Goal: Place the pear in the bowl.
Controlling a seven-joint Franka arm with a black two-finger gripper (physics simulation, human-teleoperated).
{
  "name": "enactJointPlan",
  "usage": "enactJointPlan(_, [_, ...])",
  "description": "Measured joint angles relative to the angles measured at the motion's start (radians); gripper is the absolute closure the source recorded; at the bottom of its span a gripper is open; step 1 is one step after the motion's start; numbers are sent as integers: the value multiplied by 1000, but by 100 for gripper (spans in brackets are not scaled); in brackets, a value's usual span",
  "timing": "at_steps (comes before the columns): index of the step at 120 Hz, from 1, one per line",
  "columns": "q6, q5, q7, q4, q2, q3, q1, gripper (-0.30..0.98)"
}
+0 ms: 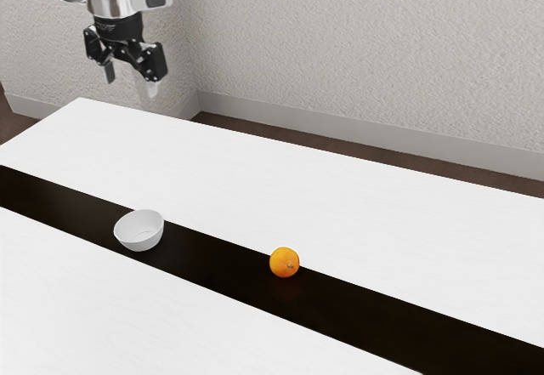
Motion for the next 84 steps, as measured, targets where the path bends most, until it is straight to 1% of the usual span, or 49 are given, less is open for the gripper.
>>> enactJointPlan(18, [2, -1, -2, -1, 3, -6, 22, 0])
enactJointPlan(32, [11, -16, -3, -3, 22, -5, 34, 0])
enactJointPlan(46, [38, -71, -4, -15, 70, -20, 27, 0])
enactJointPlan(58, [74, -110, -6, -54, 127, -42, -54, 0])
enactJointPlan(64, [103, -137, -11, -96, 146, -45, -78, 0])
enactJointPlan(72, [144, -167, -19, -133, 175, -50, -83, 0])
enactJointPlan(84, [191, -200, -29, -147, 231, -77, -83, 0])
